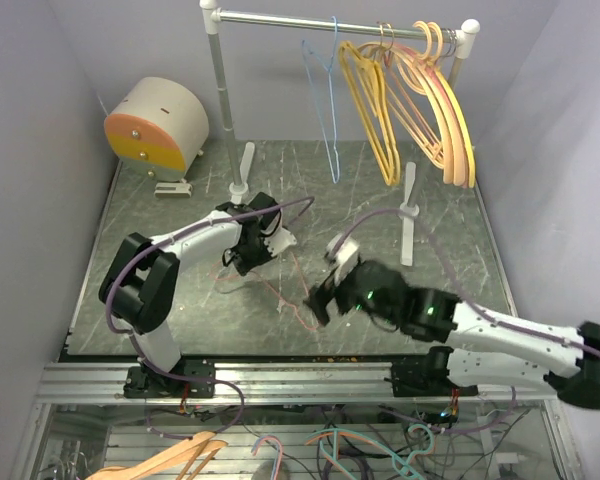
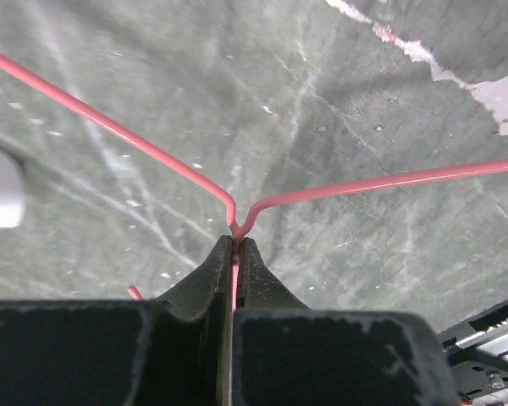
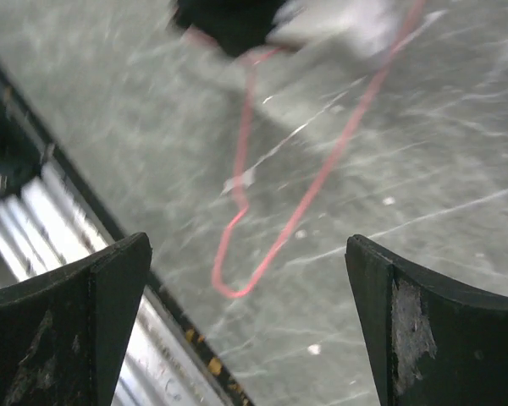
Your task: Organize the hangers
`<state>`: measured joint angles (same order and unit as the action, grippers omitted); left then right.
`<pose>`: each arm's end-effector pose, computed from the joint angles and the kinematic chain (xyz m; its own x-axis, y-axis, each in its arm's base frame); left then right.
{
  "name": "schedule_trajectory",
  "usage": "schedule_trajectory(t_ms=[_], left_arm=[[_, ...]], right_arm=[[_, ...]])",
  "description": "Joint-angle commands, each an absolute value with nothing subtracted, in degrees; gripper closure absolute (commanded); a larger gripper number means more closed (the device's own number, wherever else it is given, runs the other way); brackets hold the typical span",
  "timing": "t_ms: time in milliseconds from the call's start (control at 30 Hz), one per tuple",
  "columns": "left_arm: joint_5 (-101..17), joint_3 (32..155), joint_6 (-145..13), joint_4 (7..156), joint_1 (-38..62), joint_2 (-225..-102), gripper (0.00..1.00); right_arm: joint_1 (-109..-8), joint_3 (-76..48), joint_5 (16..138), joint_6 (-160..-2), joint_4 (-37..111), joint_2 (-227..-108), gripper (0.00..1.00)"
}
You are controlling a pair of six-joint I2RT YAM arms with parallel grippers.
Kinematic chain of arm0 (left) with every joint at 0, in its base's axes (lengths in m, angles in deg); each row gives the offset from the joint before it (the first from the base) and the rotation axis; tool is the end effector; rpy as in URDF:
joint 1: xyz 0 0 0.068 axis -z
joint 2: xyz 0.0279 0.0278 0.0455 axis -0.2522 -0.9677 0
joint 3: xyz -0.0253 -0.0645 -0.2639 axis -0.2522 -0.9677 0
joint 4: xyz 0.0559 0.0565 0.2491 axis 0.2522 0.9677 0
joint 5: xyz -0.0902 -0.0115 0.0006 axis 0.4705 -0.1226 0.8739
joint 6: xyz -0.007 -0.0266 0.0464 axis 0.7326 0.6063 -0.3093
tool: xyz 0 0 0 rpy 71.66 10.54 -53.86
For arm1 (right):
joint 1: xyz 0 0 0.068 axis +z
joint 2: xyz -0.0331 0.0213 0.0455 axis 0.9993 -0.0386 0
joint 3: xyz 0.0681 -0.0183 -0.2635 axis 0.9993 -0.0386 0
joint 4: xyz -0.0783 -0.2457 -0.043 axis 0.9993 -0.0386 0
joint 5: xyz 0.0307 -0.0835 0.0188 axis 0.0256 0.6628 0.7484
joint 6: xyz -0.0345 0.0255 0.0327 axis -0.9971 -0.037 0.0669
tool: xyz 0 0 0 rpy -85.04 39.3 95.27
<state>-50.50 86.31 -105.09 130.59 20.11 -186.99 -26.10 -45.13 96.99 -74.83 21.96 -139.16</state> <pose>0.2597 -0.1800 0.1810 -0.4600 0.8754 -0.1489 0.8772 0.4740 0.0769 0.1066 0.1812 0.3033 -0.3607 -0.2011 -0.9107 -0.6988 0.7049 0.1212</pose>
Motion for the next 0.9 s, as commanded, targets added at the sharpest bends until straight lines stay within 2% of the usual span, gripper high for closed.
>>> schedule_trajectory(t_ms=[0, 100, 167, 433, 667, 800, 867], left_arm=[[-49.98, 92.71, -105.74, 137.02, 20.35, -183.57, 0.93], [-50.22, 94.51, -106.14, 138.35, 20.41, -183.42, 0.93], [-50.26, 94.85, -106.27, 138.65, 20.46, -183.43, 0.93], [-50.19, 94.7, -106.77, 139.61, 21.11, -182.2, 0.93], [-49.58, 95.73, -107.19, 140.81, 21.93, -181.84, 0.93], [-49.66, 96.09, -107.39, 141.44, 22.53, -181.31, 0.93], [-50.01, 96.28, -107.31, 141.59, 22.78, -181.08, 0.93]], right_arm=[[-9.35, -50.86, 111.83, -78.1, 28.7, -141.87, 0.0], [0.08, -56.33, 121.1, -84.22, 38.0, -143.46, 0.0], [1.75, -57.67, 125.14, -86.94, 41.87, -145.83, 0.0], [1.6, -55.17, 135.92, -100.1, 51.75, -160.35, 0.0], [-1.01, -49.14, 136.49, -102.5, 52.38, -174.73, 0.02], [-3.99, -48.04, 137.94, -102.59, 54.05, -178.8, 0.06], [-5.14, -47.49, 137.61, -102.54, 54.22, -179.94, 0.18]])
